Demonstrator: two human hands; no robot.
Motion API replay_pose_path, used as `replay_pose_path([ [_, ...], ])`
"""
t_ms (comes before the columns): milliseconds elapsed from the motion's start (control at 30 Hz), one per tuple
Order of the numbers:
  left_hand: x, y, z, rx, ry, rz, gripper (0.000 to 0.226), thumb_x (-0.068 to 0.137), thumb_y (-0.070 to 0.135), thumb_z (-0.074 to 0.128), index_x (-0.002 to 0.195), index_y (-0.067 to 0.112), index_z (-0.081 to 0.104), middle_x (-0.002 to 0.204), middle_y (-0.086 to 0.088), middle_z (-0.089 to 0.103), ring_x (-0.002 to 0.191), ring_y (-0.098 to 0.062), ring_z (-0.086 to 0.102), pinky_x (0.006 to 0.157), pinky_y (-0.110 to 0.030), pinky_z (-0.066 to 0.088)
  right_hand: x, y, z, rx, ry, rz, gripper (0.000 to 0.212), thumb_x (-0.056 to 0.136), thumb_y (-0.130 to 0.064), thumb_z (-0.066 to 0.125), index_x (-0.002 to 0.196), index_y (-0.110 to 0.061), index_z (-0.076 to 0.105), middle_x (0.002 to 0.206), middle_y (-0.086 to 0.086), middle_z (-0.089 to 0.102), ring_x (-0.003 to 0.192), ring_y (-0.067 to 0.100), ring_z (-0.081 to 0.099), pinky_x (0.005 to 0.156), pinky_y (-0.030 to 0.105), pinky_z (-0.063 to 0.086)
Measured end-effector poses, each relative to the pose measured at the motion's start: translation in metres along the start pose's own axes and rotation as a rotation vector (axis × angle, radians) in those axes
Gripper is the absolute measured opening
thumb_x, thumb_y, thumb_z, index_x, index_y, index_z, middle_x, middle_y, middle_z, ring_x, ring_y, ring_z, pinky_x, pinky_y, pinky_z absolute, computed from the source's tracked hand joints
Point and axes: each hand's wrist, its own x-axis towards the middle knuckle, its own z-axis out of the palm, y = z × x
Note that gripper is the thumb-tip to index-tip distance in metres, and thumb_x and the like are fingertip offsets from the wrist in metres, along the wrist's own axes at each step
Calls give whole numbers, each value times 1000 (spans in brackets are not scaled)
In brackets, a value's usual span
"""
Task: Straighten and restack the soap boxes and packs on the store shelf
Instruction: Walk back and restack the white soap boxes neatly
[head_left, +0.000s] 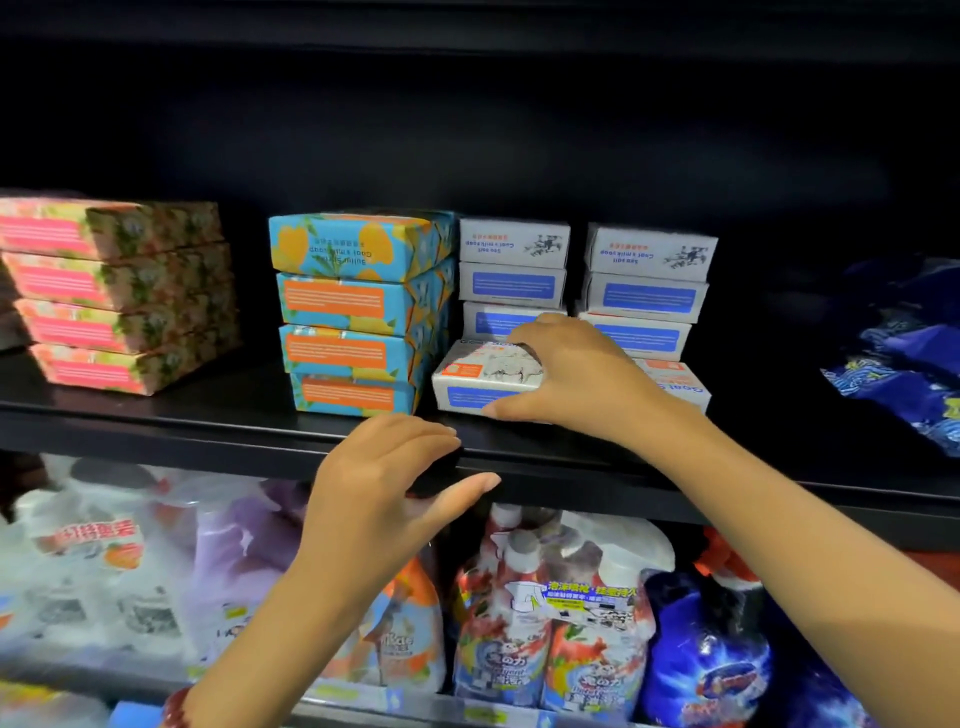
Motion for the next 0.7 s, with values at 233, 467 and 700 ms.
replay_pose_path([
  [233,32,16,7,-92,62,35,34,82,38,66,92,6,72,93,-2,70,88,-16,64,83,-20,46,-50,35,-42,281,313,86,69,54,-65,66,112,-28,61,93,-22,54,86,-3,54,70,4,40],
  [467,106,26,44,32,-58,-17,53,81,17,73,128,4,54,129,-12,56,122,-28,50,101,-27,33,-95,76,-57,341,427,196,67,45,-71,59,100,-33,61,94,-21,60,91,-12,53,70,-3,34],
  [700,154,14,71,215,-111,-80,82,83,37,69,146,6,28,151,-10,32,141,-26,23,115,-39,21,-115,94,-50,362,466,266,67,44,-68,62,103,-36,58,99,-26,58,95,-17,50,68,1,38],
])
